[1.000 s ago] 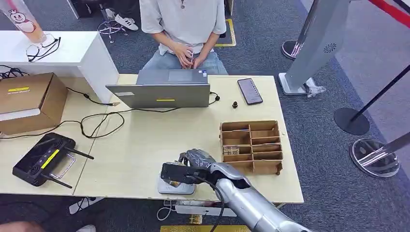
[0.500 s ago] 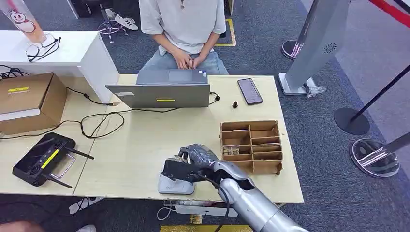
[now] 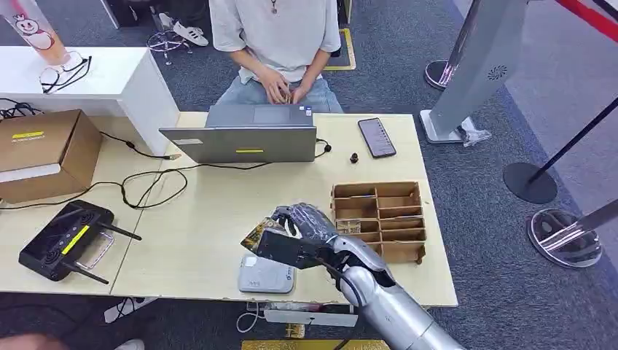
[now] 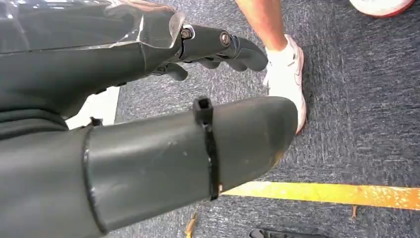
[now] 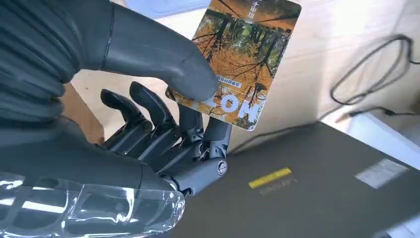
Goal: Pass the card to the sensor for recognition and then transmit it.
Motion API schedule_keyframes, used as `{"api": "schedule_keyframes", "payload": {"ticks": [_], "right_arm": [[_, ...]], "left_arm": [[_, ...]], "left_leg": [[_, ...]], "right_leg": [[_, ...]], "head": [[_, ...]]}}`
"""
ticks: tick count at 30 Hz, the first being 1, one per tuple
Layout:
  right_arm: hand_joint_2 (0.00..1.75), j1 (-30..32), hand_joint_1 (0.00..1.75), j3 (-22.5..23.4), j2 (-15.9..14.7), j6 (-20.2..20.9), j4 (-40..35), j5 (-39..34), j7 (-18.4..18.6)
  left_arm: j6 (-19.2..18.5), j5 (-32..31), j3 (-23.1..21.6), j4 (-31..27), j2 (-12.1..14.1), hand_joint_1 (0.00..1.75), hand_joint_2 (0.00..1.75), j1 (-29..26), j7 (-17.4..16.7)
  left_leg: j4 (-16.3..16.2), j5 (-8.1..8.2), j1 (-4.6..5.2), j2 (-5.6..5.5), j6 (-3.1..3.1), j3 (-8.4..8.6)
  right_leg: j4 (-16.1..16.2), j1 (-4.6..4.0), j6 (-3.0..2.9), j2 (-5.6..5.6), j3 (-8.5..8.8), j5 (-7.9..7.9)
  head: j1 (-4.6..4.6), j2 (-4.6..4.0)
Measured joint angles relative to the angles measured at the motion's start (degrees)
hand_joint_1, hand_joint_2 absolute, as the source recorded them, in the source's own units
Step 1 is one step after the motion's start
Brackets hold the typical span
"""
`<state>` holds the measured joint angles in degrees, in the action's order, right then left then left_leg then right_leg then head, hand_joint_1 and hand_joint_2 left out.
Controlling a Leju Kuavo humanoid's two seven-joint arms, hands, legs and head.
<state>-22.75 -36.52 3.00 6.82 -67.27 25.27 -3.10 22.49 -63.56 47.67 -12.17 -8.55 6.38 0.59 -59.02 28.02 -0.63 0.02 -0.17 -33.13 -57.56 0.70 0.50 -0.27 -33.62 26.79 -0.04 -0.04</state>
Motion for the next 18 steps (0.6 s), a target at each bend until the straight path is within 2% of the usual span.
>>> {"api": "schedule_keyframes", "payload": {"ticks": [6, 9, 18], "right_arm": [[1.75, 0.78, 1.75, 0.94, -0.22, -1.53, -2.89, -0.07, -3.44], [1.75, 1.36, 1.75, 1.46, -0.22, -3.19, -4.33, -0.13, -6.07], [1.75, 2.58, 1.75, 3.13, -0.22, -8.48, -7.58, -0.09, -10.47]], "left_arm": [[0.00, 0.04, 0.04, 0.00, 0.04, 0.00, 0.00, -0.01, 0.31], [0.00, 0.07, 0.04, 0.00, 0.07, 0.00, 0.00, -0.04, 0.61], [0.11, 0.63, 0.09, 0.00, 0.07, 0.00, 0.00, -0.23, 1.22]], "left_leg": [[0.00, 0.00, 0.00, 0.00, 0.00, 0.00], [0.00, 0.00, 0.00, 0.00, 0.00, 0.00], [0.00, 0.00, 0.00, 0.00, 0.00, -0.01]], "right_leg": [[0.00, 0.00, 0.00, 0.00, 0.00, 0.00], [0.00, 0.00, 0.00, 0.00, 0.00, 0.00], [0.00, 0.00, 0.00, -0.01, 0.00, 0.00]], "head": [[0.00, 0.00], [0.00, 0.00], [0.00, 0.00]]}}
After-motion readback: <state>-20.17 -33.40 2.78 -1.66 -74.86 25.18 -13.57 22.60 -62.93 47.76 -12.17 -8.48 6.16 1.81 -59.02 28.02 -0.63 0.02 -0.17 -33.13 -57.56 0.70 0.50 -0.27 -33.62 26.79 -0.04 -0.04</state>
